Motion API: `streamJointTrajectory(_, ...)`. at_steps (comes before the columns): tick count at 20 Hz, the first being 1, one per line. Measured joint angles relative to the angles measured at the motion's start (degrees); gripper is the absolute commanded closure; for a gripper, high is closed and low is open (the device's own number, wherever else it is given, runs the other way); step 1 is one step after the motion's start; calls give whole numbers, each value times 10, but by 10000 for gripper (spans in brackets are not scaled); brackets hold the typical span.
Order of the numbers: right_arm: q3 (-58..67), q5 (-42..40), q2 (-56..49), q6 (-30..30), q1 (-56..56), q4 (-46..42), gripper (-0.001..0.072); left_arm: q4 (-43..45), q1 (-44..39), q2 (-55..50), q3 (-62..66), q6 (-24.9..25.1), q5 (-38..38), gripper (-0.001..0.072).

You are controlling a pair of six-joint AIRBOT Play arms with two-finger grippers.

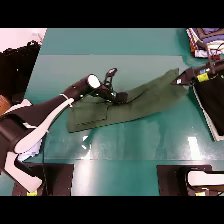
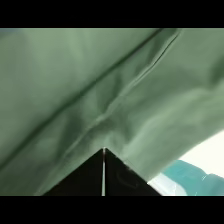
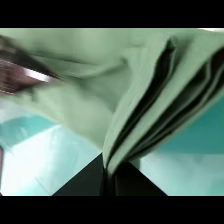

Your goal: Fold the shirts.

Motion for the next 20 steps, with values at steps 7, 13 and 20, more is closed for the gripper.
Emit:
streamJointTrajectory(7,63,-10,43,26,74,66,697,25,-14,-31,20,-6,-23,685)
streamJointTrajectory(13,100,-26,48,32,142,78,696,60,1,-16,22,-17,-37,685)
streamJointTrajectory(20,116,-98,23,28,279,86,696,89,131,127,23,6,-74,684)
